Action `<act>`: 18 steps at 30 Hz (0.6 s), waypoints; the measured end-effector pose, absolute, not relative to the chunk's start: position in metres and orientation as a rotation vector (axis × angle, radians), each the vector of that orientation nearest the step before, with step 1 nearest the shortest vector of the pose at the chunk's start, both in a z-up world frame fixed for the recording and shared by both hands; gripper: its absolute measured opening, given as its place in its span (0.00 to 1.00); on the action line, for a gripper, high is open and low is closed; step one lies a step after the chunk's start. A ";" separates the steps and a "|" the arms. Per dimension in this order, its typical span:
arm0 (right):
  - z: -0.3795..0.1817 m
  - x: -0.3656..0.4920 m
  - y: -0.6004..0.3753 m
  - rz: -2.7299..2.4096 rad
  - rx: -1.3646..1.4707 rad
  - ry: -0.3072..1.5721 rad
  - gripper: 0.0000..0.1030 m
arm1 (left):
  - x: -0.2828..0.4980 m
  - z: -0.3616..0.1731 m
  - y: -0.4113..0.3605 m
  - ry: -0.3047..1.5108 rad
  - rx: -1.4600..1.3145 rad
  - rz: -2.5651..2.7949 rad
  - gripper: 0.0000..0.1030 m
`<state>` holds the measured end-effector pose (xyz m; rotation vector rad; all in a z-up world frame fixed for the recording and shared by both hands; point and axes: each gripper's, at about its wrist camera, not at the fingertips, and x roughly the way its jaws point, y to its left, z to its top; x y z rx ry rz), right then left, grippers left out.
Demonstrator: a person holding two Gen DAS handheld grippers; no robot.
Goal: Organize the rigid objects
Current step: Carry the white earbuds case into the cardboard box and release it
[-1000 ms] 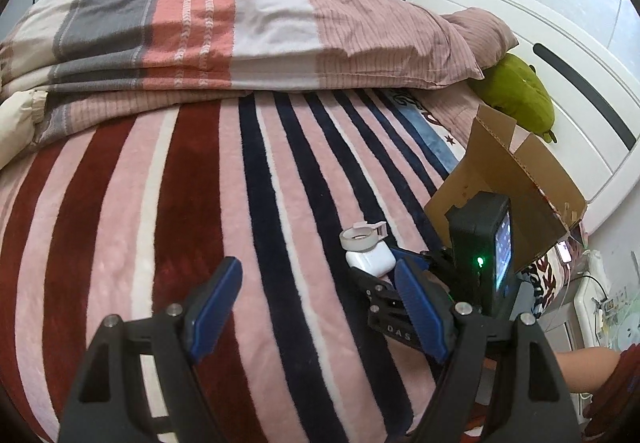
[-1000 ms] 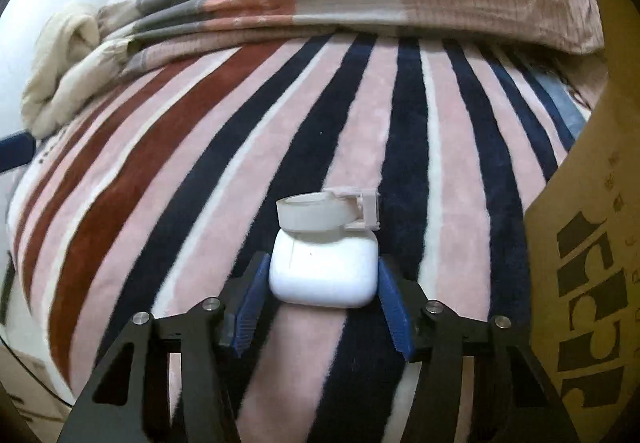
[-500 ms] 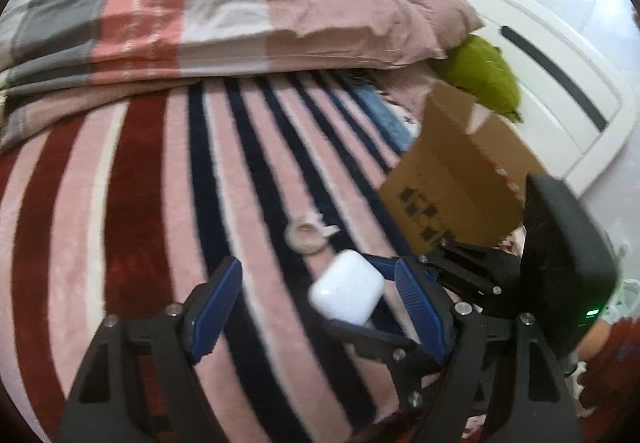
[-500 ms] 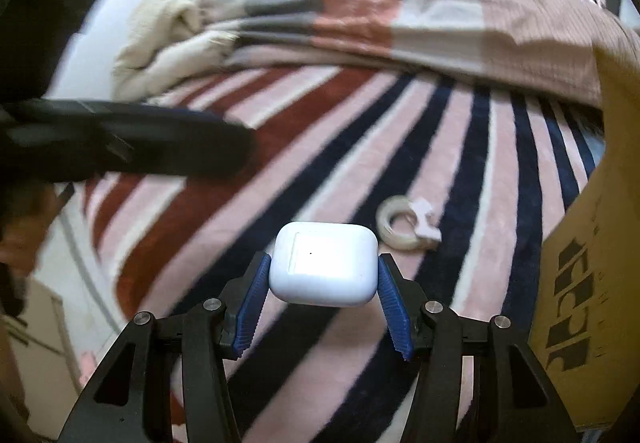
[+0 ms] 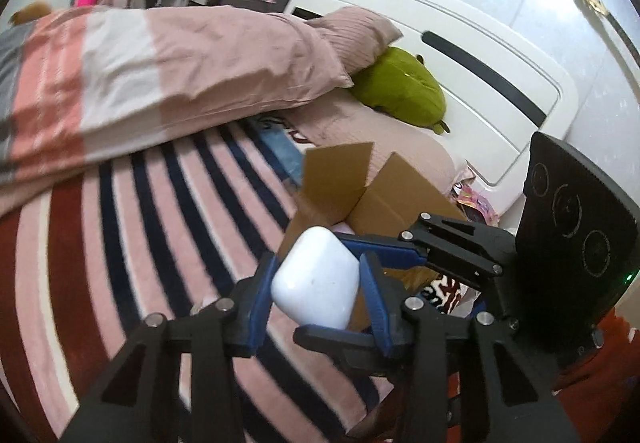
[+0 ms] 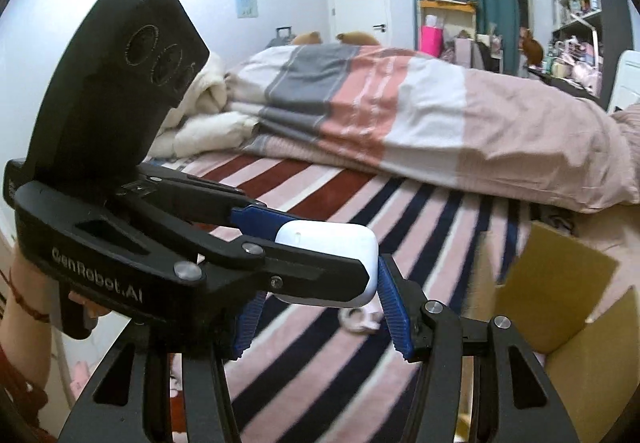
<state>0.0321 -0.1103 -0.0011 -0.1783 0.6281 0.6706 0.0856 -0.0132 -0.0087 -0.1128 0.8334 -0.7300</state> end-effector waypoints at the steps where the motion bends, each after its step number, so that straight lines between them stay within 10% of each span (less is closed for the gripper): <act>1: 0.002 0.035 -0.119 0.659 -0.172 0.631 0.48 | 0.089 -0.006 -0.021 0.837 -0.104 -0.740 0.38; 18: -0.012 0.087 -0.246 0.404 -0.212 0.944 0.48 | 0.156 -0.034 -0.194 1.124 0.140 -0.817 0.38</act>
